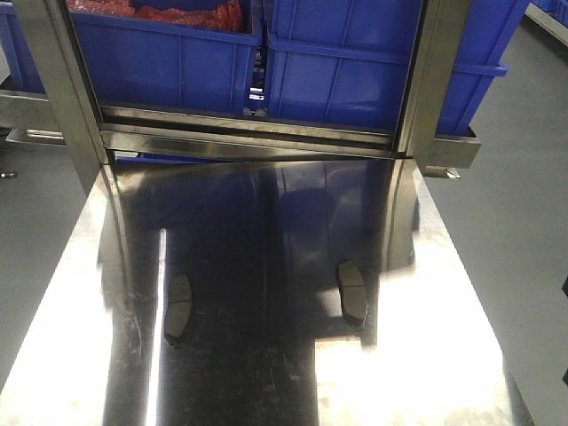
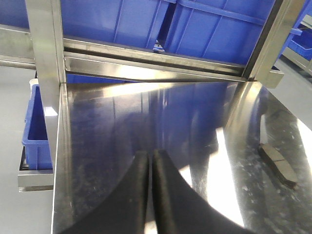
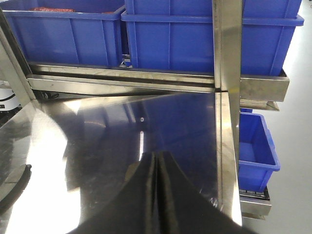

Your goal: Move and align brake pads A on conveyor

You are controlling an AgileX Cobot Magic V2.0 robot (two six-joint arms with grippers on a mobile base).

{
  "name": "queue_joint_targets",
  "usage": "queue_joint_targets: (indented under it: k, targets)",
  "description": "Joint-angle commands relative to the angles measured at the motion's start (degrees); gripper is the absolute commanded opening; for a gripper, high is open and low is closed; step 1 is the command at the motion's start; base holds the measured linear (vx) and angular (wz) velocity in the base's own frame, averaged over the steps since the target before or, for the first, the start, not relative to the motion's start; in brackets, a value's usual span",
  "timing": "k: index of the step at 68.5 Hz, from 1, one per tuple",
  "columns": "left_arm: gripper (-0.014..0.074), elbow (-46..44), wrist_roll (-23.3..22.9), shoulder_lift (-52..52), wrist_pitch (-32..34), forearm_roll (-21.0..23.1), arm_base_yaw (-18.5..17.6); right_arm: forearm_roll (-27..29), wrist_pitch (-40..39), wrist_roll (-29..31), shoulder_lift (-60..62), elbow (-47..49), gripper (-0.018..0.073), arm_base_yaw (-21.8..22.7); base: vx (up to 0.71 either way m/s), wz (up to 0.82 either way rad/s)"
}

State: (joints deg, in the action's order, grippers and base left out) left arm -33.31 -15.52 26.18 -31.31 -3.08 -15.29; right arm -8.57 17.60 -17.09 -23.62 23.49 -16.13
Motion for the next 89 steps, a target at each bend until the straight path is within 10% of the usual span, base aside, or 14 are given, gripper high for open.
queue_joint_targets:
  k: [1,89]
  targets:
    - [-0.0006,-1.5,-0.1,0.3,4.3,-0.1,-0.2,-0.7,-4.3,0.3,-0.4,1.6,-0.0008,0.1,0.07,0.04]
    - [-0.0006,-1.5,-0.1,0.3,4.3,-0.1,-0.2,-0.7,-4.3,0.3,-0.4,1.6,-0.0008,0.1,0.01,0.01]
